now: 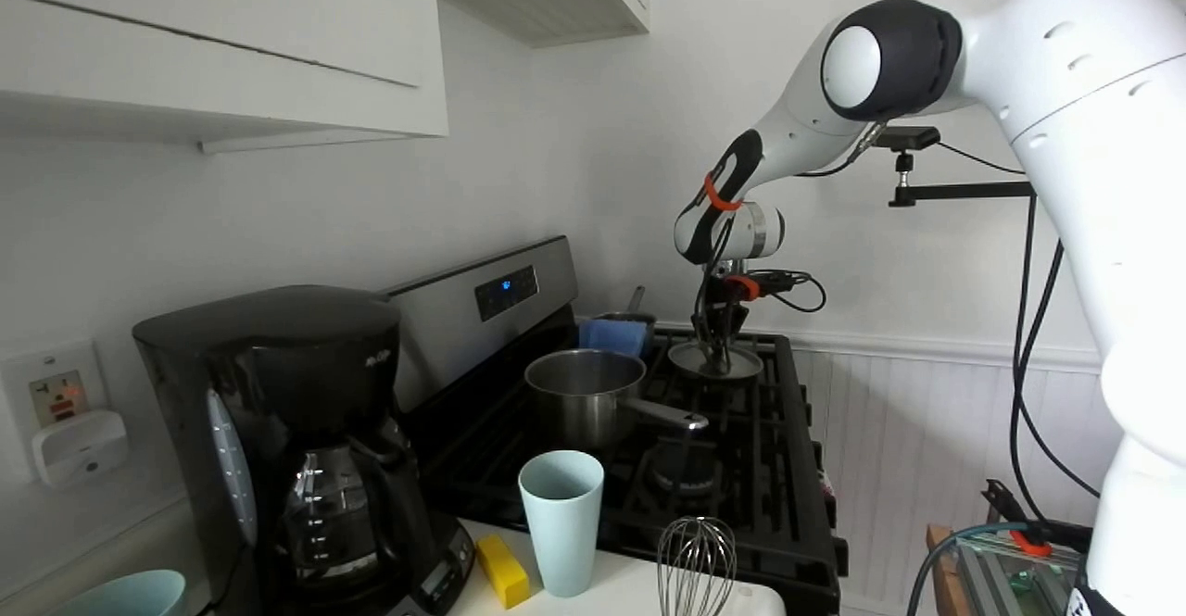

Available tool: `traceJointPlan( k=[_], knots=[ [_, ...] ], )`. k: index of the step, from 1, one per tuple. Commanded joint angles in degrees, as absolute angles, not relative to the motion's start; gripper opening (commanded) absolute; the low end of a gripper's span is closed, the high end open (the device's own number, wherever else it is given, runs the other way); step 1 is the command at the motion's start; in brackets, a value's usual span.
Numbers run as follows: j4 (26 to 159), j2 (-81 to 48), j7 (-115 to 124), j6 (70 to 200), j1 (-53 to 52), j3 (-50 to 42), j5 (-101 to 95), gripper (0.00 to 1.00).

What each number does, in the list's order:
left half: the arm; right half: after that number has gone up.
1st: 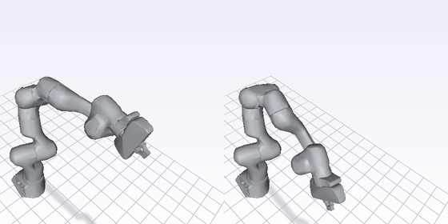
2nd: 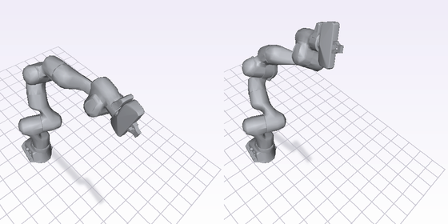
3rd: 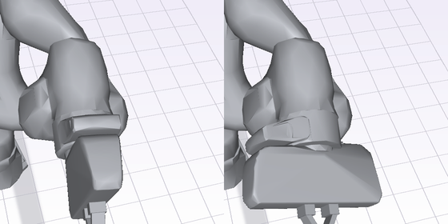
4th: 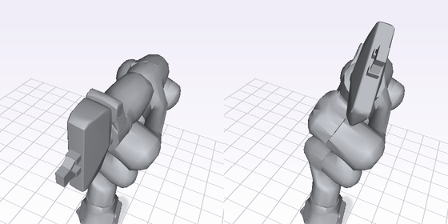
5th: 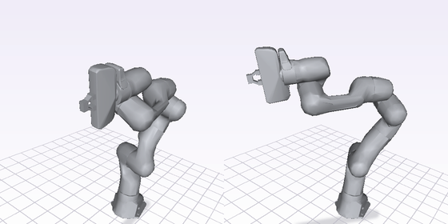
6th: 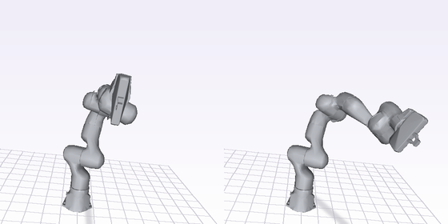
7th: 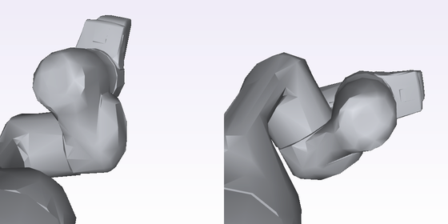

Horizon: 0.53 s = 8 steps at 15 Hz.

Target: Remove the lid from the silver pot, put it on the stove, pour the water in the cup into the silver pot on the left side of the stove and then put the lid on the same pot

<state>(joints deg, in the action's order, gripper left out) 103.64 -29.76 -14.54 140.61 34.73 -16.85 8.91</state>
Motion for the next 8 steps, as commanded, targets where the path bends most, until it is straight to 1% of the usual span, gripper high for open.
traceJointPlan(
  k=[1,2,3,8],
  knots=[
    [99.72,-32.66,-13.76,139.67,35.81,-15.44,9.13,0.02],
    [99.19,-33.09,-13.42,139.48,35.65,-15.55,8.73,0.02],
    [98.68,-33.40,-12.75,139.52,35.34,-15.91,8.20,0.27],
    [98.17,-32.15,-11.10,137.57,34.86,-16.19,7.91,0.62]
  ],
)
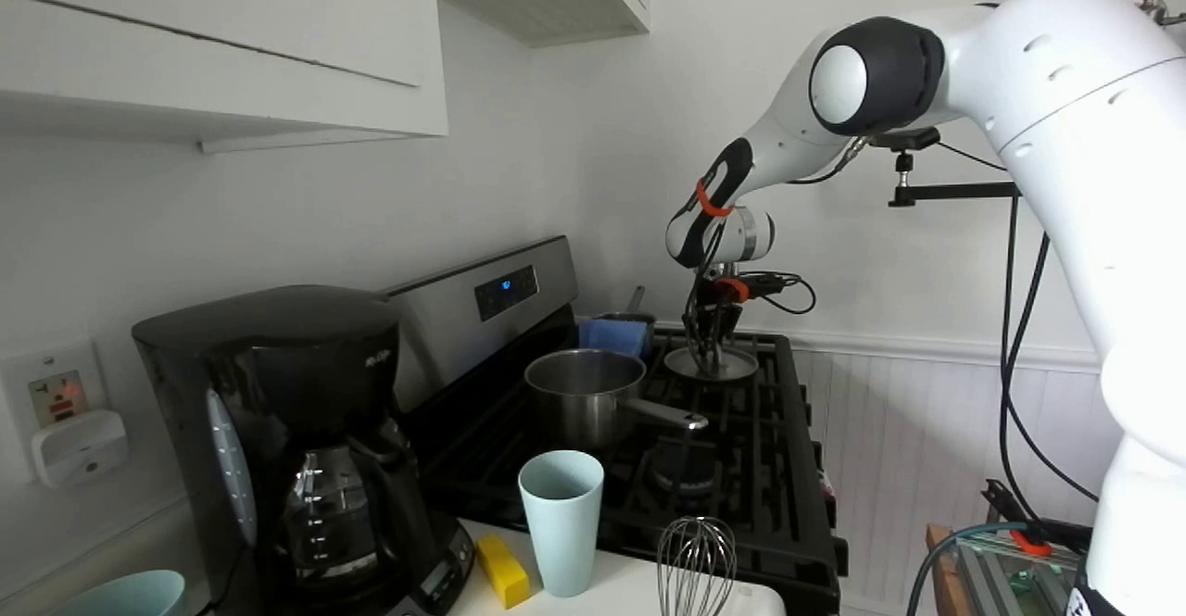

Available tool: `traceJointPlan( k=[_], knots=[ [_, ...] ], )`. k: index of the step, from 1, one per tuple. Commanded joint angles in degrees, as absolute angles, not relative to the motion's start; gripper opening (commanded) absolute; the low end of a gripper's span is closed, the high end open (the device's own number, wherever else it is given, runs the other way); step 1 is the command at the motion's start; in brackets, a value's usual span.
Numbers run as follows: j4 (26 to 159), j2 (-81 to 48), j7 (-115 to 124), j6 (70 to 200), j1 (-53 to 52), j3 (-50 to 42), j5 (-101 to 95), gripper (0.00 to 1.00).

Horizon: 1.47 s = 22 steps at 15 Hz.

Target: Remove the lid from the silver pot, put it on the stove, pour the water in the cup into the silver pot on the left side of the stove and then put the lid on the same pot

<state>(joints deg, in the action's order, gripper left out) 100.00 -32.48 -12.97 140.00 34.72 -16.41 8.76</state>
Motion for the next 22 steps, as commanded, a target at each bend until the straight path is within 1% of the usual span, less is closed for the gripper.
traceJointPlan(
  k=[1,4,5,6,15,20,22],
  knots=[
    [98.40,-31.32,-11.10,136.71,34.79,-16.11,7.99,0.68],
    [100.61,-27.09,-11.23,134.41,33.81,-15.94,7.99,0.90],
    [101.25,-25.46,-11.44,133.08,33.33,-15.92,7.89,0.96],
    [102.59,-23.29,-11.85,131.45,32.67,-15.96,7.55,0.99],
    [113.75,-7.09,-17.42,107.80,23.50,-15.52,2.85,1.00],
    [119.05,-1.29,-19.92,99.35,18.53,-13.86,3.41,1.00],
    [121.41,0.52,-21.43,100.50,16.66,-13.07,2.17,1.00]
  ],
)
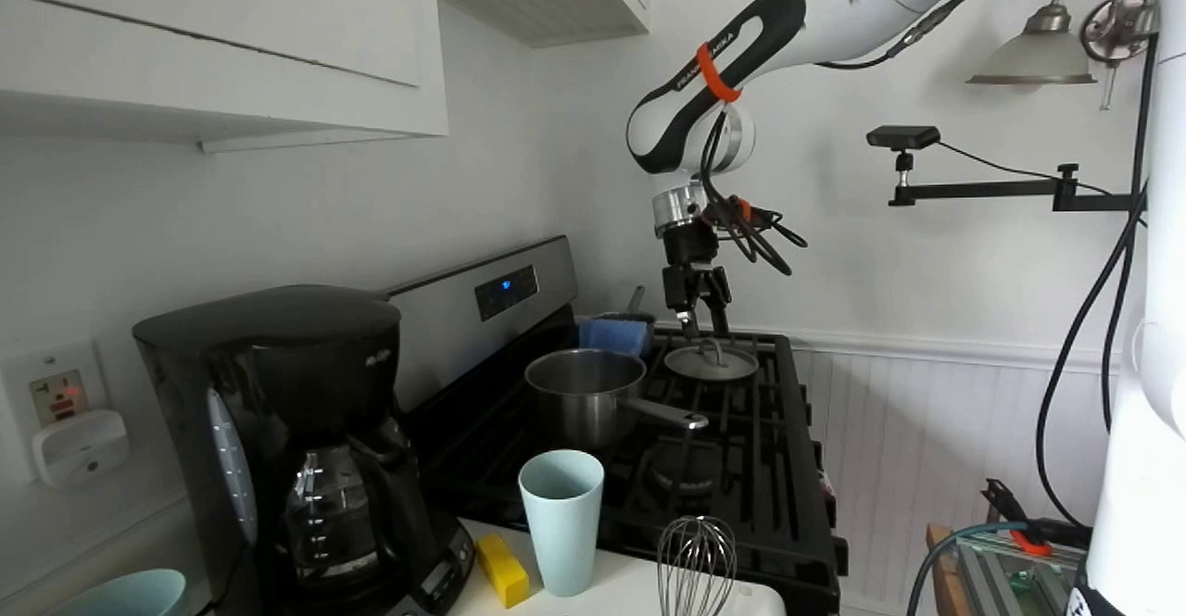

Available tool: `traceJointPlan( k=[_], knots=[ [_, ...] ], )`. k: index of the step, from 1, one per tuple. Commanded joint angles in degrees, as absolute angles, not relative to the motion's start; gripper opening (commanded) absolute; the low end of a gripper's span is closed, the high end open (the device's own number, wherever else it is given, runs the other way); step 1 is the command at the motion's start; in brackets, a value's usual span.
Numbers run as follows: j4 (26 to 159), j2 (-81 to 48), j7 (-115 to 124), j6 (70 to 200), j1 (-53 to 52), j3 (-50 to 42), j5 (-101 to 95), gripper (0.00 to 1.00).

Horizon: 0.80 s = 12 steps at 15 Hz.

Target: Remove the lid from the silver pot, put it on the stove, pour the water in the cup into the silver pot on the left side of the stove and then put the lid on the same pot

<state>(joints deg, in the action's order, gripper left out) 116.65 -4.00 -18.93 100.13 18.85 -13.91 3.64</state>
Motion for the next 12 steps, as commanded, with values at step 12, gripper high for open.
traceJointPlan(
  k=[12],
  knots=[
    [120.33,-1.86,-19.13,97.09,13.22,-11.09,12.13,1.00]
  ],
)
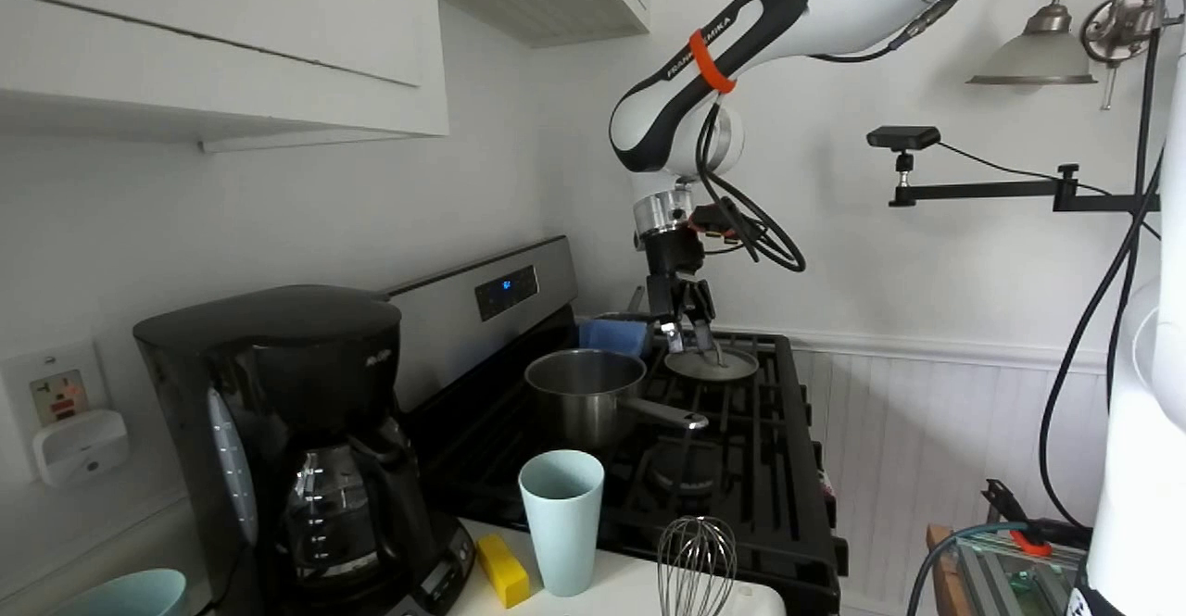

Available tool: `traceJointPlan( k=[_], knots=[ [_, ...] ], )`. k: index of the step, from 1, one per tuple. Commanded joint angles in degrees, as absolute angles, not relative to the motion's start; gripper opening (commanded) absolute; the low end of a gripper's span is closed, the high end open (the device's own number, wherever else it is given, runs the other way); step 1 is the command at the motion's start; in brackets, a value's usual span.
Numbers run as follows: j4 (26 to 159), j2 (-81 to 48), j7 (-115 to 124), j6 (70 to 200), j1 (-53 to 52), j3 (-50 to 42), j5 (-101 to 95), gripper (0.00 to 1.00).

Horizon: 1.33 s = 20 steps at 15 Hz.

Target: Remove the lid from the silver pot, put it on the stove, pour the water in the cup into the silver pot on the left side of the stove and then put the lid on the same pot

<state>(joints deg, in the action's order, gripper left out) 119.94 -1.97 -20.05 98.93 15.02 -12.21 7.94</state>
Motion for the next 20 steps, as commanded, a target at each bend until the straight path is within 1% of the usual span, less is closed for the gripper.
traceJointPlan(
  k=[1,7,12,20],
  knots=[
    [120.51,-1.82,-19.42,97.32,12.53,-10.48,13.74,1.00],
    [122.34,-2.07,-25.26,102.84,7.94,-6.30,17.16,1.00],
    [125.17,-2.60,-29.67,110.87,5.62,-4.00,16.84,1.00],
    [121.92,-8.57,-12.95,116.49,6.18,-4.31,22.34,1.00]
  ],
)
